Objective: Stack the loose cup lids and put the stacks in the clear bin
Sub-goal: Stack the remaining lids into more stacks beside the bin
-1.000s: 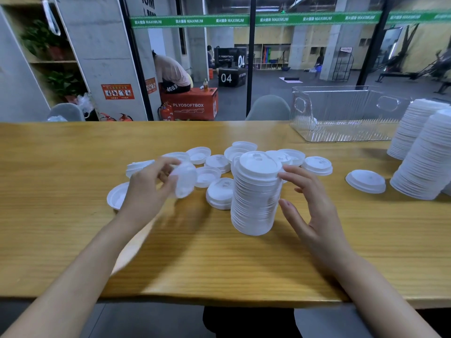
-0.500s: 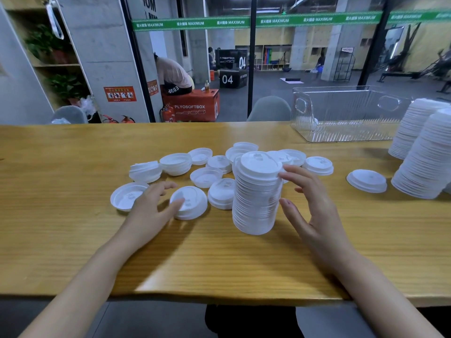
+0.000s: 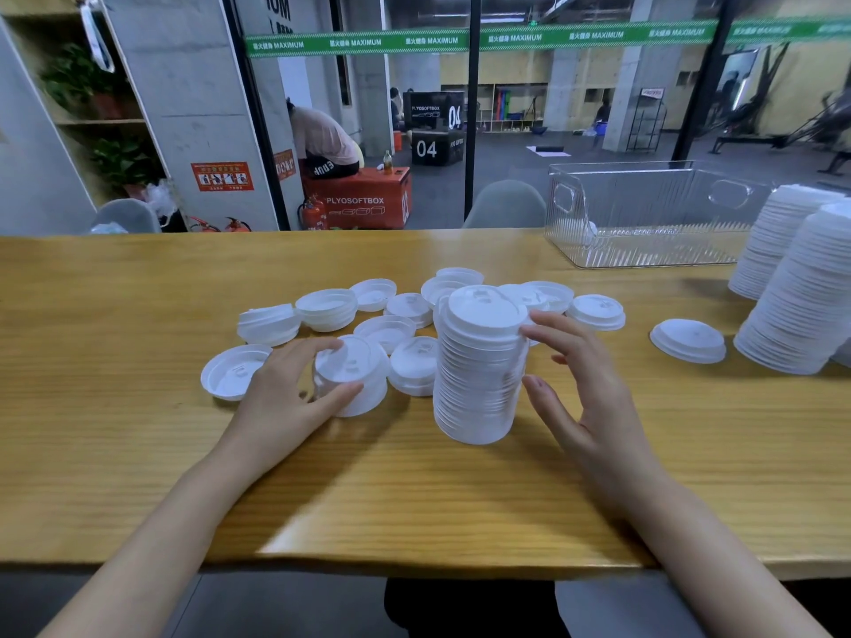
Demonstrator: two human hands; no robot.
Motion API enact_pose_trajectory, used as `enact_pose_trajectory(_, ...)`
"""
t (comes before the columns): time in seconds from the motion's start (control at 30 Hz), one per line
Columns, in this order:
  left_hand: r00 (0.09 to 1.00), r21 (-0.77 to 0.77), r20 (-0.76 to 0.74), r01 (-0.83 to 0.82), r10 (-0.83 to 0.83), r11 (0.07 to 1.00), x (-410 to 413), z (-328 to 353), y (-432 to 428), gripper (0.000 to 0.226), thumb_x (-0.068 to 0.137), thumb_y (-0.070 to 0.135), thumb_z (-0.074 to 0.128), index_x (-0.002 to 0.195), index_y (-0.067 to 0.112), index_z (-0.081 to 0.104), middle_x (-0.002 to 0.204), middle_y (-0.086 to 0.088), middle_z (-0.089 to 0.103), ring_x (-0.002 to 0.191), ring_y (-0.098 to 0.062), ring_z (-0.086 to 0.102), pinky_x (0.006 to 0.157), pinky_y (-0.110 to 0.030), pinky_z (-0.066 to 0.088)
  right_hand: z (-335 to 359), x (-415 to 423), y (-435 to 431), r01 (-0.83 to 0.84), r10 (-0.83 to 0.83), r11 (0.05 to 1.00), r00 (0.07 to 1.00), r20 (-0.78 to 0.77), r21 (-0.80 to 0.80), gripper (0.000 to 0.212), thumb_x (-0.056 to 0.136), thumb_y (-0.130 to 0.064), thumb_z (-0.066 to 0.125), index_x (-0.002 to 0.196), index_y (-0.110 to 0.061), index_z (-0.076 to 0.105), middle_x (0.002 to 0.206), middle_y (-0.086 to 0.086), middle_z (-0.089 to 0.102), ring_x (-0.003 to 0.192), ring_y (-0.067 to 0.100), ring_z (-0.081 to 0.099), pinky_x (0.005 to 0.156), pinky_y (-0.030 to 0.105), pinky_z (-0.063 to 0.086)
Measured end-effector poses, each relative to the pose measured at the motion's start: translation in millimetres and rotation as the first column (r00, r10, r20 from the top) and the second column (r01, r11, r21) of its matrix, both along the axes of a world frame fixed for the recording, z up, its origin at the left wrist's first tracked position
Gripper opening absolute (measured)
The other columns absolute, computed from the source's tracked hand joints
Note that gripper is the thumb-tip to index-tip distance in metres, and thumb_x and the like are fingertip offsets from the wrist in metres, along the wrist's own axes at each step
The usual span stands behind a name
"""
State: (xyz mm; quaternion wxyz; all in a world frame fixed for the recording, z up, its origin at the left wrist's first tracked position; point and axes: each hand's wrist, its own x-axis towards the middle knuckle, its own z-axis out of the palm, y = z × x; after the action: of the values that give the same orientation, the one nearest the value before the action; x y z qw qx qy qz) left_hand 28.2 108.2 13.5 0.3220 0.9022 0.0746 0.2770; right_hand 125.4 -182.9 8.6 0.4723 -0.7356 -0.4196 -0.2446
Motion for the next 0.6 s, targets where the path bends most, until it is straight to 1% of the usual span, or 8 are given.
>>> enact_pose_trajectory(0.1,0.997,-0.038,0.072,0.011,-0.008,0.999,0.2,6.6,-4.1,0.055,0.069,0.066,0.068,0.116,0.041,0.057,0.118,0.027,0.056,0.113,0.003,0.047,0.09,-0.016,0.036,-0.4,0.2,0.6,0.002,-0.002,1.0,1.0,0.008,0.006,0.039,0.096,-0.034,0.052,0.134,-0.03,0.048,0.142,0.001,0.049,0.135,0.015,0.043,0.103,0.049,0.043)
enact_pose_trajectory(0.17,0.99,-0.095,0.139,0.047,-0.033,0.994,0.4,18.2,-14.0,0.054,0.068,0.067,0.059,0.116,0.043,0.057,0.119,0.026,0.057,0.113,0.007,0.048,0.09,-0.007,0.033,-1.0,0.5,0.6,0.006,-0.006,1.0,1.0,0.005,0.025,0.041,0.095,-0.034,0.053,0.136,-0.029,0.046,0.144,0.002,0.047,0.137,0.015,0.041,0.104,0.05,0.043)
enact_pose_trajectory(0.23,0.976,-0.101,0.21,0.085,-0.063,0.991,2.1,34.5,-27.4,0.051,0.072,0.064,0.056,0.117,0.041,0.058,0.119,0.026,0.057,0.115,0.006,0.048,0.088,-0.001,0.03,-1.2,0.9,0.5,0.011,-0.011,0.999,1.0,0.001,0.051,0.045,0.094,-0.034,0.054,0.138,-0.028,0.043,0.146,0.001,0.044,0.139,0.015,0.04,0.104,0.052,0.043)
enact_pose_trajectory(0.3,0.963,-0.097,0.247,0.13,-0.102,0.987,7.2,51.8,-42.5,0.049,0.076,0.062,0.055,0.119,0.04,0.059,0.121,0.026,0.057,0.118,0.003,0.048,0.091,-0.004,0.032,-1.5,1.5,0.0,0.02,-0.021,0.998,1.0,0.013,0.062,0.047,0.095,-0.034,0.054,0.139,-0.026,0.042,0.146,0.001,0.043,0.139,0.016,0.04,0.103,0.054,0.044)
enact_pose_trajectory(0.37,0.957,-0.1,0.233,0.2,-0.172,0.975,15.4,64.9,-58.4,0.049,0.076,0.063,0.054,0.12,0.041,0.059,0.123,0.028,0.057,0.121,0.001,0.047,0.093,-0.01,0.034,-1.6,2.1,-0.5,0.029,-0.03,0.998,0.999,0.027,0.061,0.047,0.095,-0.033,0.053,0.139,-0.026,0.042,0.146,0.0,0.042,0.138,0.017,0.04,0.103,0.055,0.044)
enact_pose_trajectory(0.43,0.952,-0.078,0.192,0.256,-0.238,0.963,25.0,71.1,-73.1,0.051,0.075,0.065,0.054,0.121,0.042,0.059,0.122,0.031,0.056,0.122,0.002,0.045,0.095,-0.011,0.033,-1.4,2.3,-0.6,0.029,-0.031,0.998,0.999,0.024,0.063,0.046,0.095,-0.034,0.053,0.139,-0.027,0.042,0.146,-0.001,0.042,0.138,0.017,0.041,0.103,0.055,0.044)
enact_pose_trajectory(0.53,0.947,-0.065,0.127,0.305,-0.295,0.95,37.1,70.7,-88.4,0.055,0.071,0.068,0.052,0.119,0.042,0.059,0.121,0.032,0.056,0.12,0.004,0.044,0.092,-0.007,0.032,-1.7,2.5,-0.6,0.026,-0.028,0.998,0.999,0.023,0.063,0.046,0.098,-0.041,0.052,0.139,-0.026,0.042,0.146,-0.001,0.043,0.138,0.017,0.041,0.103,0.054,0.044)
enact_pose_trajectory(0.6,0.947,-0.064,0.097,0.315,-0.308,0.947,42.2,67.7,-92.9,0.058,0.069,0.068,0.051,0.119,0.04,0.061,0.121,0.029,0.057,0.12,0.001,0.044,0.091,-0.004,0.03,-1.9,2.5,-0.7,0.019,-0.02,0.998,1.0,0.013,0.06,0.046,0.097,-0.039,0.053,0.139,-0.025,0.042,0.146,-0.001,0.042,0.138,0.017,0.041,0.103,0.054,0.044)
